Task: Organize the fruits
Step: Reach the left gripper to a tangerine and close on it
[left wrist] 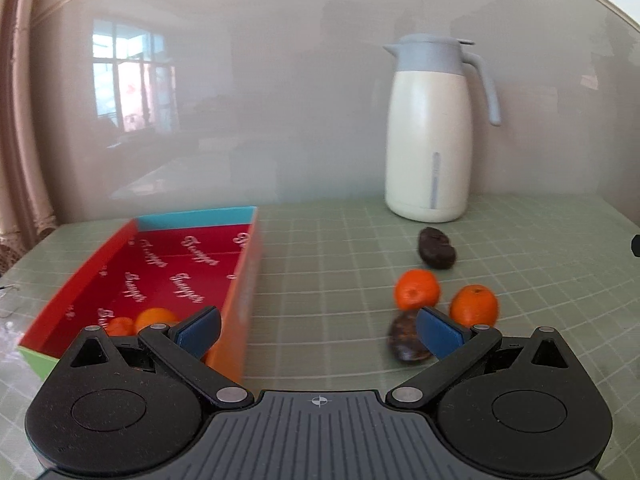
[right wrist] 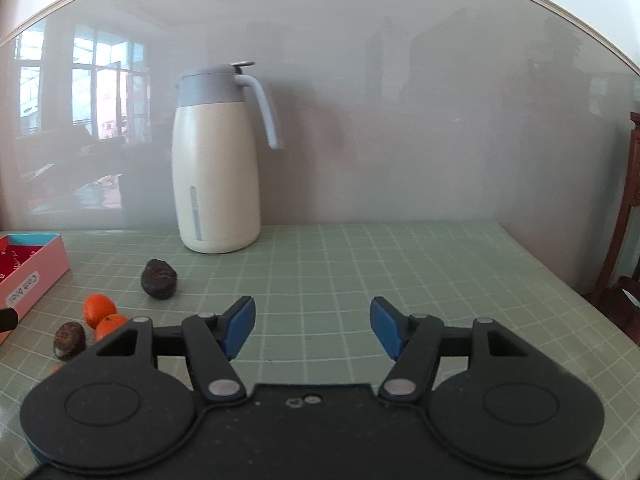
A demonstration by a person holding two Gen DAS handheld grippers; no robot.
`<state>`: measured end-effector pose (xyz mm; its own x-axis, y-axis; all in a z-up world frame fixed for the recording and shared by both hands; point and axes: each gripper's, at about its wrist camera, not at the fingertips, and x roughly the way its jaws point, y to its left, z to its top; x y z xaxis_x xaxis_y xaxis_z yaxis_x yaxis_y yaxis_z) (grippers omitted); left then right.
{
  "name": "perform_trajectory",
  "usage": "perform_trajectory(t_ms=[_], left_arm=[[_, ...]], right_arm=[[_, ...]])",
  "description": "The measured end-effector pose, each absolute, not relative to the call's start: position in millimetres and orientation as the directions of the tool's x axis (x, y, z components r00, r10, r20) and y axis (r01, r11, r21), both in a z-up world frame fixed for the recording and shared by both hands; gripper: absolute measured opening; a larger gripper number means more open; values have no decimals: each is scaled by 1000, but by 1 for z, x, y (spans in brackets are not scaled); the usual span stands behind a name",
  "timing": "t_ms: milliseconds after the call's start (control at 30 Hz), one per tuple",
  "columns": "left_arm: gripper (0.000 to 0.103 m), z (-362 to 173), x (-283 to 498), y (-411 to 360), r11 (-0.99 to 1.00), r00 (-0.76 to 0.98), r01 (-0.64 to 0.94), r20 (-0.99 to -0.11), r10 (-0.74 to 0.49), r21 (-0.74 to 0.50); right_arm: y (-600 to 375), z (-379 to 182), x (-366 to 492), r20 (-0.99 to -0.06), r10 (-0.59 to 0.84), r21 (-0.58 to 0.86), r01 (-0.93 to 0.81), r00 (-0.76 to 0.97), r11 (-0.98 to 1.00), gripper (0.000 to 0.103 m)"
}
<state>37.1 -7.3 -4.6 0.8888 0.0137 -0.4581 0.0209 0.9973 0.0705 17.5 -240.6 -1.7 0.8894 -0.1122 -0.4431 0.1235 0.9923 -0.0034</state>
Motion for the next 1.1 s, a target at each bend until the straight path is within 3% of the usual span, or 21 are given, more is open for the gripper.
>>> perform_trajectory(t_ms=[333, 1033, 1100], left_arm=[[103, -15, 56, -26, 999, 857, 43, -514, -27, 19], [102, -17, 61, -95, 980, 857, 197, -489, -162, 20], [97, -17, 61, -105, 978, 857, 208, -487, -168, 30]], right_arm=[[-265, -9, 10, -457, -155, -2, 174, 876, 985, 64], [-295, -17, 2, -469, -212, 3, 242, 857, 970, 65], [-297, -18, 1, -469, -214, 4, 245, 857, 970, 65]])
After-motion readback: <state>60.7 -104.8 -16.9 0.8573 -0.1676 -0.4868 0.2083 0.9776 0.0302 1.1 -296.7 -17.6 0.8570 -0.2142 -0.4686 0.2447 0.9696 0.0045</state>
